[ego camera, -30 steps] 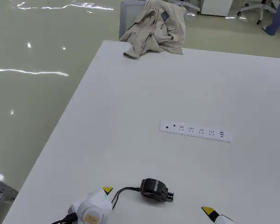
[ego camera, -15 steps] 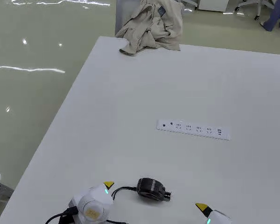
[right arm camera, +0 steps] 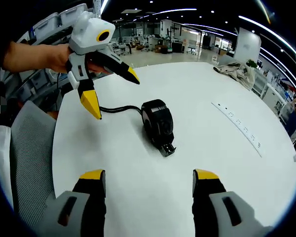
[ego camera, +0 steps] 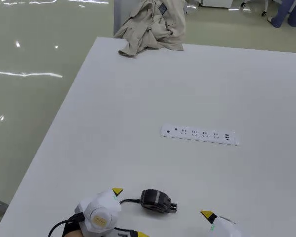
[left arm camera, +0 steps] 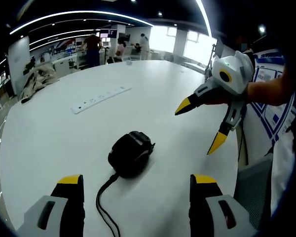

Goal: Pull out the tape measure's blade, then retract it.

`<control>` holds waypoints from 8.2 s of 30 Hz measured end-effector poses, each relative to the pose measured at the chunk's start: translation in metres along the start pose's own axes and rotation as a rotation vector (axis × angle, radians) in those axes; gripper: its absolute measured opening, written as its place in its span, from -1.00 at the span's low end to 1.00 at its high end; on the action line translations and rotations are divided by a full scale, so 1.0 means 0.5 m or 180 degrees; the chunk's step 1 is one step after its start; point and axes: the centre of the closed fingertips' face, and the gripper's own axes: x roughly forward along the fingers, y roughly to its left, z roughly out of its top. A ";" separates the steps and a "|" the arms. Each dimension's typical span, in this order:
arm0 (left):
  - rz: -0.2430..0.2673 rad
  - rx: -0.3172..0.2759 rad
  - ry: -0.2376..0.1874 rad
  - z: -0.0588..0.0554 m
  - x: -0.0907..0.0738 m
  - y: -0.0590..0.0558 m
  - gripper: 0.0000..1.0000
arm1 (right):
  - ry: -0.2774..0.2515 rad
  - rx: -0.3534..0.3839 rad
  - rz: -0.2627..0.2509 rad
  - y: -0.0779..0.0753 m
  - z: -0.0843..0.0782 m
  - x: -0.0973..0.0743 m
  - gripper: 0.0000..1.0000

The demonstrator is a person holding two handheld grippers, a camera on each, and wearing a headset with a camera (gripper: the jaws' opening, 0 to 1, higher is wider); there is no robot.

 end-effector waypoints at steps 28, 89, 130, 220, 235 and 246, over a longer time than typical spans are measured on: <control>-0.0174 0.0354 0.0069 0.029 0.060 0.022 0.53 | 0.0057 -0.0222 0.0114 -0.035 0.002 0.064 0.22; -0.0813 0.1763 0.0467 0.023 0.173 -0.002 -0.04 | 0.0202 -0.0886 0.0565 -0.072 0.010 0.177 -0.31; -0.0870 0.1878 0.0515 0.027 0.196 -0.005 -0.24 | 0.0260 -0.0954 0.0724 -0.069 0.005 0.209 -0.65; -0.0897 0.1986 0.0613 0.024 0.198 -0.006 -0.28 | 0.0443 -0.1471 0.0746 -0.120 -0.061 0.147 -0.76; -0.0894 0.1979 0.0627 0.023 0.200 -0.005 -0.28 | 0.0497 -0.1400 0.0729 -0.140 -0.092 0.124 -0.76; -0.0890 0.1989 0.0640 0.024 0.199 -0.006 -0.28 | 0.0535 -0.1346 0.0706 -0.152 -0.110 0.110 -0.76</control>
